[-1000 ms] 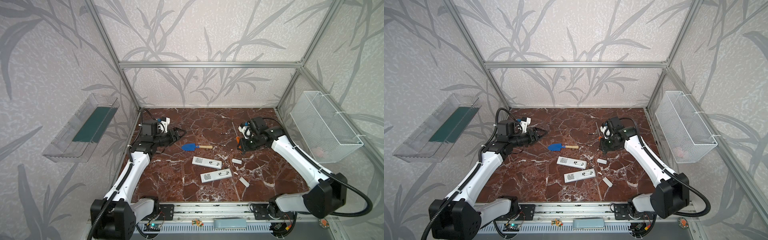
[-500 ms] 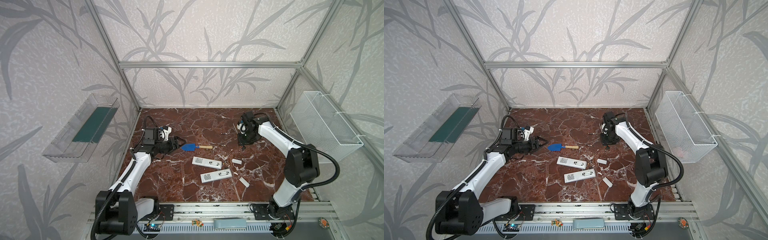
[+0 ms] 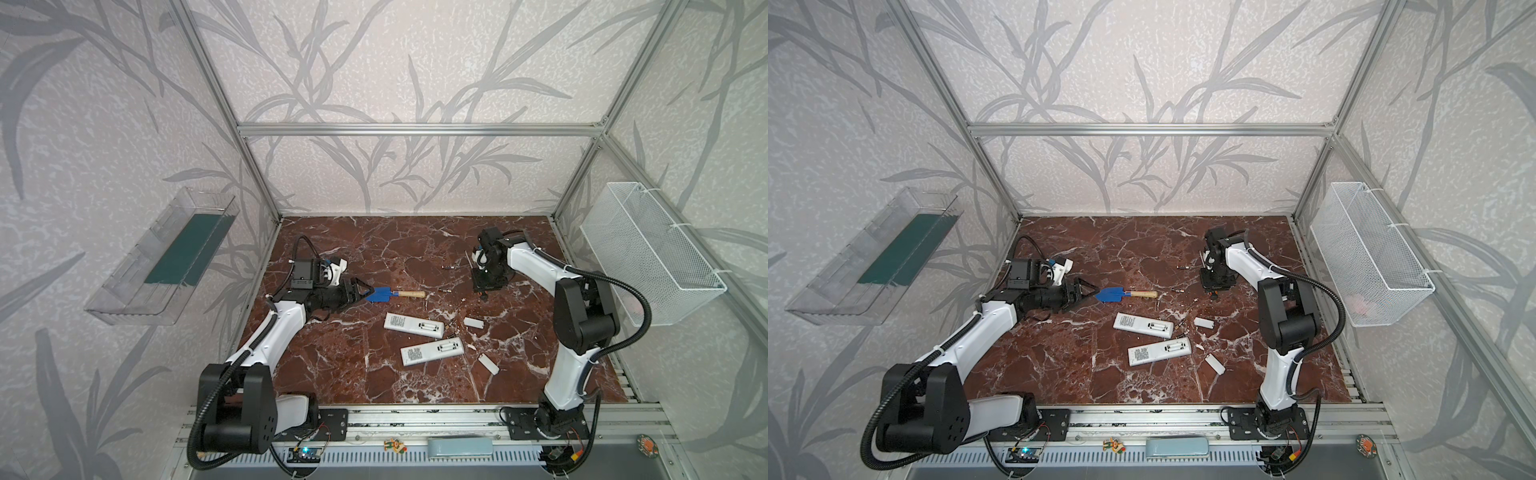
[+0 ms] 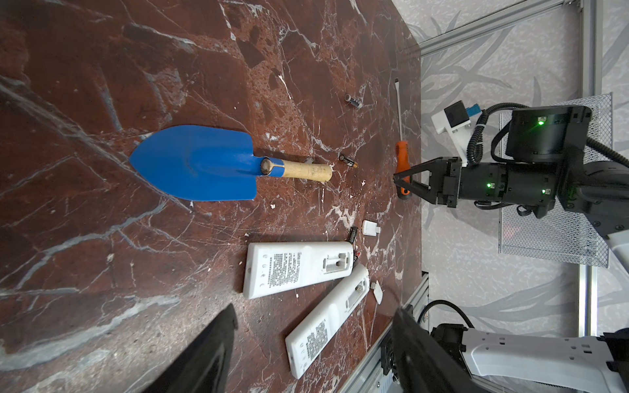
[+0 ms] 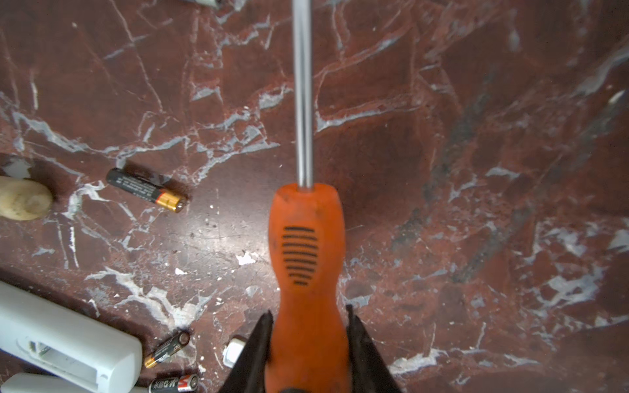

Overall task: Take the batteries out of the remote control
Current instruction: 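Lower the orange screwdriver onto the table and open the right gripper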

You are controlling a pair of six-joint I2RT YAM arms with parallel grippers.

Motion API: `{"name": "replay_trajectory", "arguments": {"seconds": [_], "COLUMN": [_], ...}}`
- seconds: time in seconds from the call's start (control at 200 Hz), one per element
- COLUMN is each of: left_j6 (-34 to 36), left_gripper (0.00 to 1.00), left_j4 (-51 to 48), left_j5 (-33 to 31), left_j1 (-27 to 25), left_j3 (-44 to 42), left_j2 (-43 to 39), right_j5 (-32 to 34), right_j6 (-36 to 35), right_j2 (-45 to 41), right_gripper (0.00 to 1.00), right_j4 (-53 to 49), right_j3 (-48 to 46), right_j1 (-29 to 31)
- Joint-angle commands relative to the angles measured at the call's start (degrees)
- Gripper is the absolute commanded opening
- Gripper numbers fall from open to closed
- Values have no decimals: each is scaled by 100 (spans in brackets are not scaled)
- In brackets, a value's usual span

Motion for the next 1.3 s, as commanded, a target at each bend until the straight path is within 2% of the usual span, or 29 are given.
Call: {"name": "replay_trajectory", "arguments": {"seconds": [0.0, 0.435, 0.735, 0.9, 1.125, 1.295], "left_j6": [172, 137, 152, 159, 159, 162], "left_gripper": [74, 74, 74, 74, 74, 74], "left_j4": [44, 44, 33, 1, -7, -18], "left_j5": [104, 143, 141, 150, 149, 150], "left_j1": [34, 37, 40, 39, 43, 38], "left_j3": [-62, -65, -53, -36, -24, -15], "left_j2": [16, 142, 198, 264, 299, 312], "right_j5": [-68, -238, -306, -387, -384, -406], "right_j6": [-44, -84, -91, -91, -101, -121], "right_j2": [128, 458, 589, 659, 628, 536], "right_gripper": [11, 12, 19, 26, 41, 58], "right_j4": [40, -4, 8, -17, 0, 18], "right_j3": [115, 152, 104, 101, 73, -4], "right_j1": [-33, -33, -33, -33, -33, -33]}}
